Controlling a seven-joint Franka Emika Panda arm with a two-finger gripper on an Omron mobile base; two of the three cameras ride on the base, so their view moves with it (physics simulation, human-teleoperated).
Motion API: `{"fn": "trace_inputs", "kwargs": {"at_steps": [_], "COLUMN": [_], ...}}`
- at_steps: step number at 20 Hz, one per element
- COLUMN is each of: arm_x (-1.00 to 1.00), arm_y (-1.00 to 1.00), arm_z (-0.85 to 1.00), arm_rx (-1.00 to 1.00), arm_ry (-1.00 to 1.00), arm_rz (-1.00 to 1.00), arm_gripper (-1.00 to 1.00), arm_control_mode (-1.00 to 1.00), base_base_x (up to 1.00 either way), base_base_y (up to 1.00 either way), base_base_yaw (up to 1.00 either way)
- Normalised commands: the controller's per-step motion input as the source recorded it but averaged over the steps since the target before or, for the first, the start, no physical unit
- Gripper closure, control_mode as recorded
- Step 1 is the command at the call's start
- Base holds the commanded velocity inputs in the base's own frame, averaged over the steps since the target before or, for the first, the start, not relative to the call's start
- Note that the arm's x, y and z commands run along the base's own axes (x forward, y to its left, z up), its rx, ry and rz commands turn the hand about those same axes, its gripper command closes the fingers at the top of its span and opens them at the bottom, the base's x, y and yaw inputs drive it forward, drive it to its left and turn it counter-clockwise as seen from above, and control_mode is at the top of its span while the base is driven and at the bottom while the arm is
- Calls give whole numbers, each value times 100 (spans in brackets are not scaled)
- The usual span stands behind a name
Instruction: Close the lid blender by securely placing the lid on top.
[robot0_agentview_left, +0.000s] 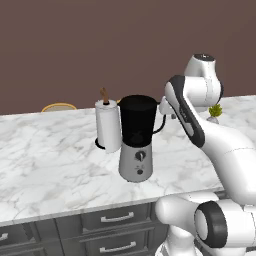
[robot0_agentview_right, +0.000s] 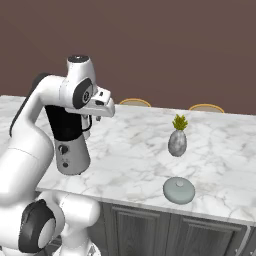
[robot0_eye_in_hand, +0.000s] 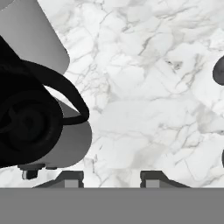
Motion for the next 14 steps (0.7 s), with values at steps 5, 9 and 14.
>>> {"fn": "trace_inputs", "kwargs": {"at_steps": [5, 9, 14], "arm_x": [0, -2, -50], "arm_y": [1, 0, -79], "arm_z": [0, -15, -19], "arm_rx": [0, -6, 1], "arm_ry": [0, 0, 0], "arm_rz": [0, -1, -22], "arm_gripper": [-100, -100, -100], "arm_control_mode": [-100, -100, -100], "base_base_x": [0, 0, 0], "base_base_y": [0, 0, 0], "base_base_yaw": [0, 0, 0]}}
